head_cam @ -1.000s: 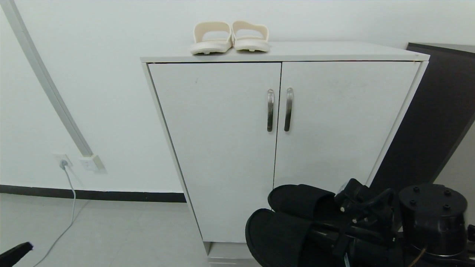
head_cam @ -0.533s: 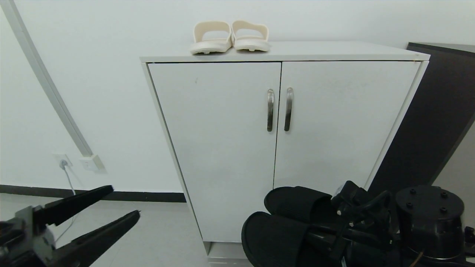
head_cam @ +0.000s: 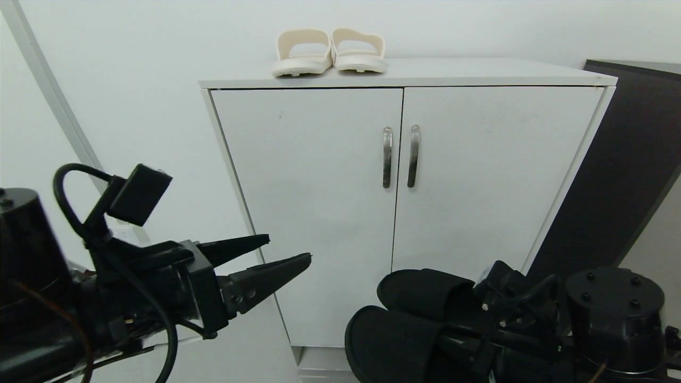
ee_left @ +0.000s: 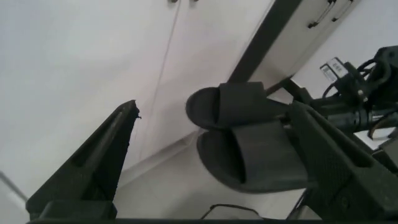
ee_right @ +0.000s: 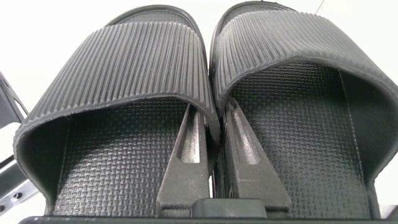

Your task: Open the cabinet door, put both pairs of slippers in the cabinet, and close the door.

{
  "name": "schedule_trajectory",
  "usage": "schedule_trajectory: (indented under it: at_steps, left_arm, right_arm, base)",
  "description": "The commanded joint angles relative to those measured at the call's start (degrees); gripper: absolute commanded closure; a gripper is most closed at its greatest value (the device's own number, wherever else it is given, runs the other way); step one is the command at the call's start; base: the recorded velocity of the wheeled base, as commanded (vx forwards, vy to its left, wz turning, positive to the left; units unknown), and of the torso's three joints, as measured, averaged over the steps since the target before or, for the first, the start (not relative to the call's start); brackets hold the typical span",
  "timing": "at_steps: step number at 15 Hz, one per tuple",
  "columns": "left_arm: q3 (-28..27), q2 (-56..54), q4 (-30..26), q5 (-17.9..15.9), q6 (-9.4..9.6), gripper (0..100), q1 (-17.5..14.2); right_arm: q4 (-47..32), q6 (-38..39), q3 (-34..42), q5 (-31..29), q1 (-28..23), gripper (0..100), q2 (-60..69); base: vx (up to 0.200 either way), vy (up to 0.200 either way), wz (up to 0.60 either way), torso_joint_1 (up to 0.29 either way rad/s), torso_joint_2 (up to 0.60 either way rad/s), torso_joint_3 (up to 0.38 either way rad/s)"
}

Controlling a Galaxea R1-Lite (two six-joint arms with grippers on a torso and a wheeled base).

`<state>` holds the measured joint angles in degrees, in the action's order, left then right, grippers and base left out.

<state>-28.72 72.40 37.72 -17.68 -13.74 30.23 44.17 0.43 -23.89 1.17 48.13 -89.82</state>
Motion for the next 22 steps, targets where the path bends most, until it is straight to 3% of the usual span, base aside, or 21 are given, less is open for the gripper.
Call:
schedule_trajectory:
  at_steps: [1, 7, 11, 13, 15, 19, 21, 22]
  left_arm:
    - [-3.6, 4.7, 0.1, 0.0, 0.12, 0, 2.2]
    - [-11.4, 11.6, 3.5, 0.3, -0.06, 0, 3.6]
    - [-17.7, 15.6, 3.4, -0.4, -0.50, 0, 7.6]
    - [-21.7, 19.3, 3.3, -3.1, -1.82, 0, 8.4]
    - [-26.8, 22.5, 2.3, -3.9, -1.91, 0, 8.4]
    - [-38.1, 26.9, -7.8, -11.8, -1.91, 0, 8.3]
    - [-43.2, 31.3, -8.1, -12.4, -2.70, 0, 8.3]
    - [-45.5, 33.2, -8.0, -12.4, -4.02, 0, 8.3]
  right_arm:
    - [0.0, -0.1, 0.1, 0.1, 0.3, 100, -0.4]
    - [0.0, -0.1, 0.3, -0.2, 0.4, 100, 0.0]
    - [0.0, 0.1, 0.5, -0.3, 0.4, 100, 0.0]
    - [0.0, 0.1, 0.7, -0.3, 0.4, 100, 0.0]
    - [0.0, 0.0, 1.0, -0.3, 0.4, 100, 0.1]
    - [0.0, 0.1, 1.3, 0.0, 0.4, 100, 0.0]
    - [0.0, -0.1, 1.7, -0.1, 0.4, 100, 0.0]
    - [0.0, -0.1, 1.7, -0.1, 0.4, 100, 0.0]
  base:
    - [0.000, 0.000, 0.00, 0.000, 0.00, 0.000]
    - [0.000, 0.000, 0.00, 0.000, 0.00, 0.000]
    - [0.000, 0.000, 0.00, 0.000, 0.00, 0.000]
    - [0.000, 0.000, 0.00, 0.000, 0.00, 0.000]
    - [0.000, 0.000, 0.00, 0.000, 0.00, 0.000]
    - [0.000, 0.000, 0.00, 0.000, 0.00, 0.000]
    - [0.000, 0.000, 0.00, 0.000, 0.00, 0.000]
    - [0.000, 0.000, 0.00, 0.000, 0.00, 0.000]
